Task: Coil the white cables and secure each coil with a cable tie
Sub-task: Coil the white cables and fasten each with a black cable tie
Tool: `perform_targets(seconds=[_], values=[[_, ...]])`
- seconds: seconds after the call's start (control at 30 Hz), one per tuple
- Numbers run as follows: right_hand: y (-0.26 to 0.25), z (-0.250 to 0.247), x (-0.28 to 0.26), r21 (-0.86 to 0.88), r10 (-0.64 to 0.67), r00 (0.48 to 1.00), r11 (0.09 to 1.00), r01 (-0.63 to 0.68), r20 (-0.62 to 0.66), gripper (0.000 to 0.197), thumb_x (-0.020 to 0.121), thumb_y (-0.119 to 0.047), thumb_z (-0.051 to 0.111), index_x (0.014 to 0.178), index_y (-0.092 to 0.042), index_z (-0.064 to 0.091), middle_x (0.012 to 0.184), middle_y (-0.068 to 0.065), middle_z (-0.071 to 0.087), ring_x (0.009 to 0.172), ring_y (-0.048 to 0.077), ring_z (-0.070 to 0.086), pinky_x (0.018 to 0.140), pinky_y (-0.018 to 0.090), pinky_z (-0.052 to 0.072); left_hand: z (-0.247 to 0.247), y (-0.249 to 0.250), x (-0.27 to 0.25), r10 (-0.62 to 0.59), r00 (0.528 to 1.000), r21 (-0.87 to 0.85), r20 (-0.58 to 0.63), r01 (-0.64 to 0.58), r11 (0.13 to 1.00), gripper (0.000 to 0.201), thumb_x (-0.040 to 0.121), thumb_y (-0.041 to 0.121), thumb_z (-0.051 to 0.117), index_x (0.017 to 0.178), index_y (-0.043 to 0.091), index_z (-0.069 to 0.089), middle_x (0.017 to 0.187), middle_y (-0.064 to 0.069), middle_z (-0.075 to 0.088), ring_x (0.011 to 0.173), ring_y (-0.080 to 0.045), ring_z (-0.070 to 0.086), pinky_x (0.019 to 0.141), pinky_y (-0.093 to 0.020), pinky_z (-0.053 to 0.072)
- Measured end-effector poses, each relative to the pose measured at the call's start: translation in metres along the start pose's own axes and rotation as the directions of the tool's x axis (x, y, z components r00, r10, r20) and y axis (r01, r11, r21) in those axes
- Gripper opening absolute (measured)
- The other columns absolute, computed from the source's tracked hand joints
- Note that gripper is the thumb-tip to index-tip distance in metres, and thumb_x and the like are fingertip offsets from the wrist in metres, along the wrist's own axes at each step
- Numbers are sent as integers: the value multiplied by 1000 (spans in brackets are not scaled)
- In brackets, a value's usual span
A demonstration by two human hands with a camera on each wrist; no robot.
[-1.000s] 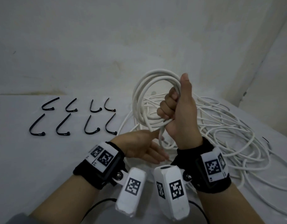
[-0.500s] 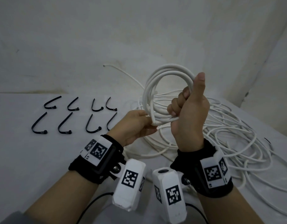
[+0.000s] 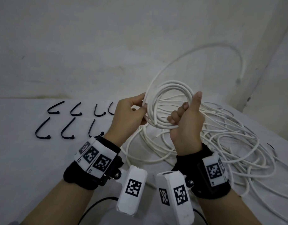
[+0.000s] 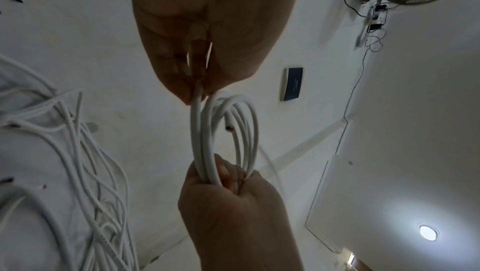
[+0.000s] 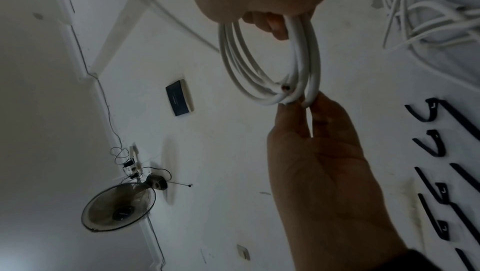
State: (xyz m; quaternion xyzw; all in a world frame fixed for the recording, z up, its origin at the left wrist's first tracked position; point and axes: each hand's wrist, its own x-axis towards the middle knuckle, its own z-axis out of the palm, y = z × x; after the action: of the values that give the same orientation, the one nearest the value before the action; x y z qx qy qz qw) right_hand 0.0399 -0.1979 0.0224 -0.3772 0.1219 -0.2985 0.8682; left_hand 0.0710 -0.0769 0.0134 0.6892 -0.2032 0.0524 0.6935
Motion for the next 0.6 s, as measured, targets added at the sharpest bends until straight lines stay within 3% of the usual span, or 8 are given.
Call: perform_targets(seconds=[0.13, 0.27, 0.37, 0.47, 0.6], values=[[1, -1, 4, 23, 59, 998, 998, -59, -2, 49, 96, -52, 44, 62, -17, 35, 39, -8, 22, 32, 9, 20, 35, 18, 25, 2, -2, 1, -6, 1000, 6, -9, 6, 1000, 33, 94, 7, 54, 125, 16, 63, 93, 4, 66, 63, -12, 54, 58, -17, 50], [2, -1, 4, 29, 80, 997, 996, -79, -10, 50, 95, -52, 46, 62, -17, 36, 40, -7, 22, 32, 9, 20, 34, 18, 25, 3, -2, 1, 22, 999, -26, -43, -23, 999, 33, 94, 5, 54, 126, 12, 61, 104, -4, 67, 76, -23, 61, 73, -31, 59], [2, -1, 4, 35, 62, 998, 997, -61, -15, 49, 95, -52, 46, 62, -17, 36, 40, -7, 23, 32, 10, 21, 35, 18, 25, 5, -2, 2, 57, 997, -44, -57, -59, 997, 32, 93, 3, 54, 122, 12, 64, 97, 0, 69, 75, -23, 60, 77, -36, 58], [0, -2, 4, 41, 50, 998, 998, -49, -27, 49, 95, -53, 46, 62, -17, 37, 40, -7, 23, 33, 10, 21, 36, 19, 25, 3, -4, 4, 74, 993, -69, -88, -80, 994, 26, 91, 2, 56, 112, 13, 68, 85, 6, 68, 71, -15, 63, 77, -31, 58], [3, -2, 6, 34, 65, 997, 997, -64, -31, 49, 95, -53, 46, 63, -16, 37, 41, -7, 24, 33, 10, 22, 35, 19, 26, 0, -3, 5, 165, 980, 1, -110, -166, 986, 26, 88, -1, 59, 104, 17, 69, 81, 4, 67, 66, -13, 61, 71, -23, 55]])
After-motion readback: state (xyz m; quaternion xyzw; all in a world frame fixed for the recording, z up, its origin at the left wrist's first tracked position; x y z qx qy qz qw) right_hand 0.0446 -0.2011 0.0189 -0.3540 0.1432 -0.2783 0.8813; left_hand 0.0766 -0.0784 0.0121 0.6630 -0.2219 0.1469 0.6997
